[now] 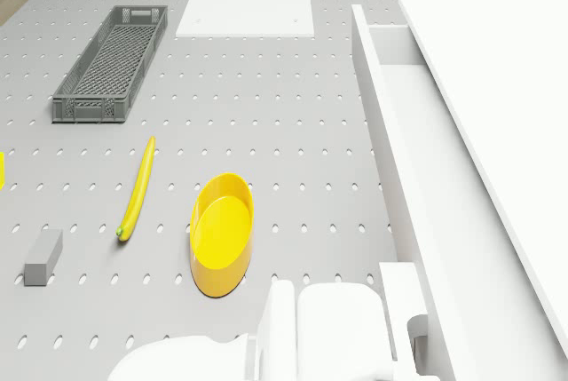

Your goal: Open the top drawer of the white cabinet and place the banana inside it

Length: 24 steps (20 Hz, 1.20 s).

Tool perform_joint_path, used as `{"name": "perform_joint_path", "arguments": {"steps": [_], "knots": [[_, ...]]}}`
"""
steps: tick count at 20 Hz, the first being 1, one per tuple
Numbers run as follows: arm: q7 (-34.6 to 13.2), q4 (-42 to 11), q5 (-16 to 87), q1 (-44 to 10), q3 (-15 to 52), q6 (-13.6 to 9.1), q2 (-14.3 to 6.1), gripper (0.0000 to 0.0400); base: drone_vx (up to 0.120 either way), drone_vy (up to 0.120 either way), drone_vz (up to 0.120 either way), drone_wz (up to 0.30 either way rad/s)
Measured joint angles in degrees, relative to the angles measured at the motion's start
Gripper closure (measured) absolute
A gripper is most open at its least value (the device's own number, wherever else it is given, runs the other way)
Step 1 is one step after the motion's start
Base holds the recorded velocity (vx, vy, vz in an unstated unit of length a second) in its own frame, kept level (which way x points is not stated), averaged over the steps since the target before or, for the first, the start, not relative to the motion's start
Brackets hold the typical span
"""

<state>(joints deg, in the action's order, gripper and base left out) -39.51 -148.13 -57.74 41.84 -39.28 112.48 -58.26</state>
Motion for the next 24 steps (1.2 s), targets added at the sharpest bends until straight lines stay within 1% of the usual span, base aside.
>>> {"name": "perform_joint_path", "arguments": {"steps": [2,3,5,6,7,9,11,12,13,14,16,17,18,19,20,21,22,24], "knots": [[-0.39,0.46,0.99,-0.62,-1.24,-1.52,-0.58,0.0253,0.0,0.0,0.0,0.0],[-0.62,0.72,1.66,-0.91,-1.87,-2.27,-0.84,0.0252,0.0,0.0,0.0,0.0],[-1.13,1.31,3.11,-1.39,-3.15,-3.7,-1.31,0.0247,0.0,0.0,0.0,0.0],[-0.86,1.73,4.55,-1.48,-3.82,-4.26,-1.8,0.0219,0.0,0.0,0.0,0.0],[1.24,1.58,4.63,-1.87,-4.99,-5.11,-1.04,0.0235,0.0,0.0,0.0,0.0],[0.21,2.41,5.5,-2.37,-6.1,-6.66,-1.39,0.0259,0.0,0.0,0.0,0.0],[-0.76,3.29,6.57,-2.67,-7.3,-8.07,-1.78,0.027,0.0,0.0,0.0,0.0],[-4.5,4.35,8.25,-2.58,-7.48,-8.74,-2.89,0.02,0.0,0.0,0.0,0.0],[-4.14,5.25,11.92,-1.91,-8.65,-9.4,-4.95,0.0179,0.0,0.0,0.0,0.0],[-4.28,5.6,12.68,-1.55,-9.6,-9.68,-5.34,0.0195,0.0,0.0,0.0,0.0],[-4.97,6.41,13.53,-1.3,-11.06,-10.59,-5.51,0.0209,0.0,0.0,0.0,0.0],[-3.29,6.6,13.95,-1.25,-12.01,-11.05,-5.27,0.0186,0.0,0.0,0.0,0.0],[0.68,6.31,12.67,-2.0,-13.38,-12.29,-2.94,0.0205,0.0,0.0,0.0,0.0],[0.43,6.95,12.36,-2.63,-13.64,-13.51,-2.23,0.0176,0.0,0.0,0.0,0.0],[-0.38,7.52,12.61,-2.66,-14.01,-14.09,-2.37,0.0137,0.0,0.08,0.0,0.0],[-1.12,8.05,12.88,-2.62,-14.35,-14.55,-2.56,0.0107,0.0,0.12,0.0,0.0],[-1.78,8.52,13.15,-2.54,-14.67,-14.93,-2.74,0.0083,0.0,0.12,0.0,0.0],[-2.86,9.3,13.64,-2.33,-15.2,-15.48,-3.11,0.005,0.0,0.12,0.0,0.0]]}}
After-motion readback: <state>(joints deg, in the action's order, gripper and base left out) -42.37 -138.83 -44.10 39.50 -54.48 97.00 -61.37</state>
